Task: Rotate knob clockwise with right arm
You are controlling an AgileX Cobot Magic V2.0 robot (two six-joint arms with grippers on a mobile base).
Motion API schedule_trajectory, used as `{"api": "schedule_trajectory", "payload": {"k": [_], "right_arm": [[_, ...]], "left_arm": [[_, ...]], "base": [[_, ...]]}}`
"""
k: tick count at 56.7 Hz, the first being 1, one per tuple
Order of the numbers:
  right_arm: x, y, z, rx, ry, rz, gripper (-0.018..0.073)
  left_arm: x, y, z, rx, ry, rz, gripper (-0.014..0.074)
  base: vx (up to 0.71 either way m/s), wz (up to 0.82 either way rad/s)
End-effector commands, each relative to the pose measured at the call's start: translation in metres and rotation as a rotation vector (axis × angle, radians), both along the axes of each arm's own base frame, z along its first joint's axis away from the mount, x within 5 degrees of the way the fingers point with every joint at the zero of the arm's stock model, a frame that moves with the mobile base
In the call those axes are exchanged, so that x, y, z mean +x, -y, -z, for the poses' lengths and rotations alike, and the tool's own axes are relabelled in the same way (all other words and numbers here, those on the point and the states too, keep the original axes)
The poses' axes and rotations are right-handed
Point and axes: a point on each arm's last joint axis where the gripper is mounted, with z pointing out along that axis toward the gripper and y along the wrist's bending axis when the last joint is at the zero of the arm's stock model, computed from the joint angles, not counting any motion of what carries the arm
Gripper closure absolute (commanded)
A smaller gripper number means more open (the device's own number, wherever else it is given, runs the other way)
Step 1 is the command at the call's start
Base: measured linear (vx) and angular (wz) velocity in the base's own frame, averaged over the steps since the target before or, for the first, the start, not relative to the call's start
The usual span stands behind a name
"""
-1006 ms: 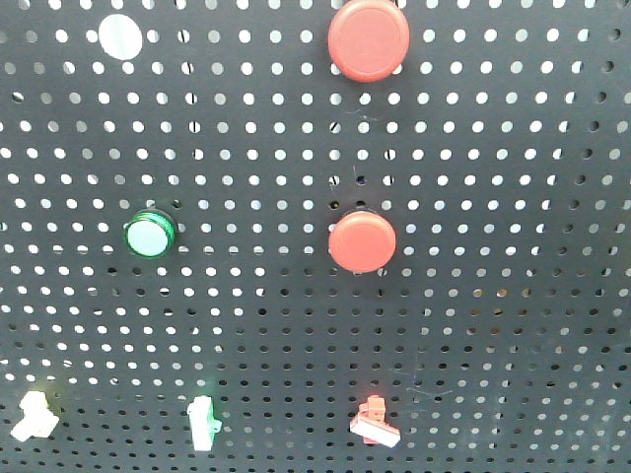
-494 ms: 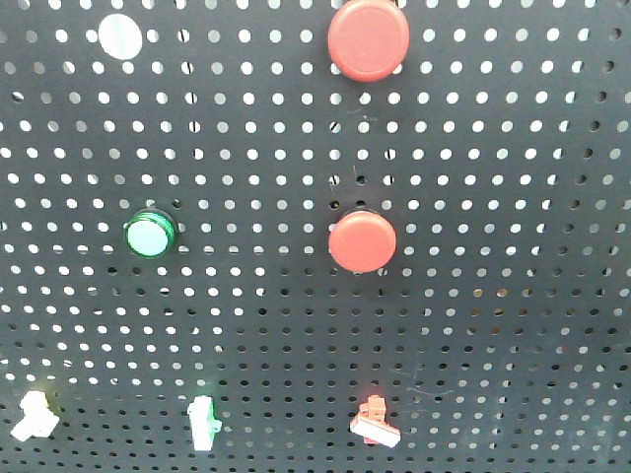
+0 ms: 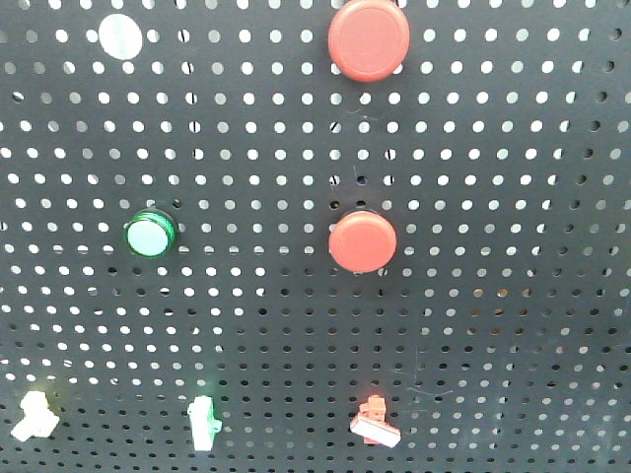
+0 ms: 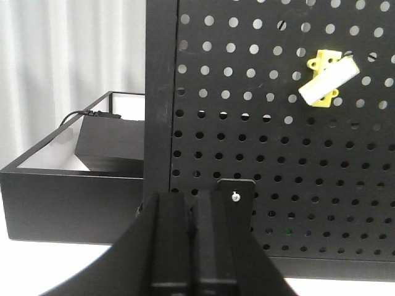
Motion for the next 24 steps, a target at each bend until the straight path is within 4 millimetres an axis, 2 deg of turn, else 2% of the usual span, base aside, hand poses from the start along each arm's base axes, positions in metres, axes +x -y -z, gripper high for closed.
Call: {"api": "schedule_trajectory", "payload": {"k": [1, 24], "right_arm": [[0.0001, -0.0004, -0.0064, -0.025, 0.090, -0.003, 0.0568], [0.0001, -0.0004, -0.0064, -0.025, 0.090, -0.003, 0.0568]], "left_arm": [[0.0001, -0.0010, -0.0030, -0.017, 0.068, -0.011, 0.0603], [0.0001, -0.0010, -0.0030, -0.017, 0.068, -0.011, 0.0603]], "base": [[0.00, 0.00], [0.00, 0.00]]}}
